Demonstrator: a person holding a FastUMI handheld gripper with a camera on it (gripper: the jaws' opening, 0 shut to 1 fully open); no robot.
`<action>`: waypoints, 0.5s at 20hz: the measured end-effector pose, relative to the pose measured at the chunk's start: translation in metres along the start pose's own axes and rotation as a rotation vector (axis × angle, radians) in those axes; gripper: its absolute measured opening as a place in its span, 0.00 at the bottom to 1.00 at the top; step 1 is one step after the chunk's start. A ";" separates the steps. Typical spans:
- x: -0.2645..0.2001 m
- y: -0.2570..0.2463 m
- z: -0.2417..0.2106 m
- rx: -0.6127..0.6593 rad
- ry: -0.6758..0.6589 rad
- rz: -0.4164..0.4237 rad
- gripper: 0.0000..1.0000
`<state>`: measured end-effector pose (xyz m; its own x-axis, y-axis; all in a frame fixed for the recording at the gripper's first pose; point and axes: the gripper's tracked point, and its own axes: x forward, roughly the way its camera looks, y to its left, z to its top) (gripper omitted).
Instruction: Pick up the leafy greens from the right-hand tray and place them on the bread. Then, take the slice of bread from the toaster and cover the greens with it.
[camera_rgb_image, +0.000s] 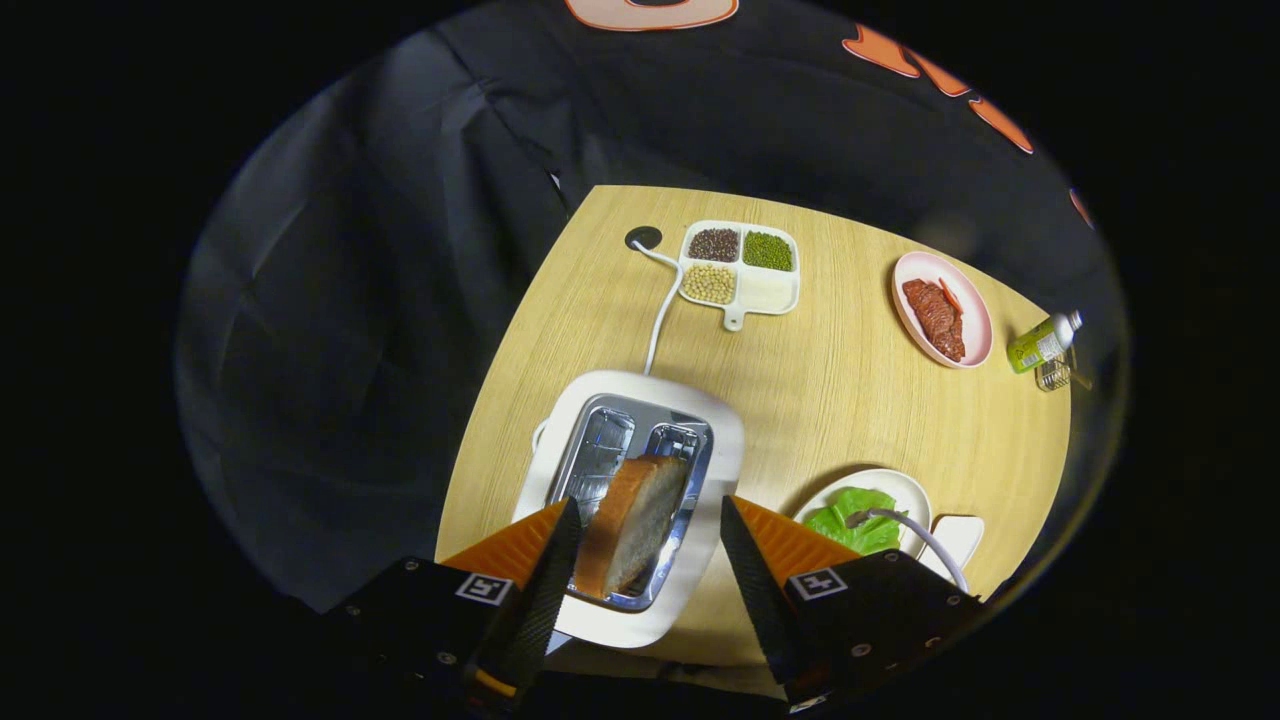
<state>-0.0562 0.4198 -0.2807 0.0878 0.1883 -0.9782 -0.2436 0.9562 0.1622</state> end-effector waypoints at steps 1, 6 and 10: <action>0.003 0.001 -0.001 -0.001 0.006 -0.010 0.84; 0.012 -0.007 -0.005 0.050 0.055 -0.056 0.60; 0.015 -0.001 -0.007 0.136 0.093 -0.022 0.18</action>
<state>-0.0613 0.4197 -0.2966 0.0001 0.1511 -0.9885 -0.1094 0.9826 0.1502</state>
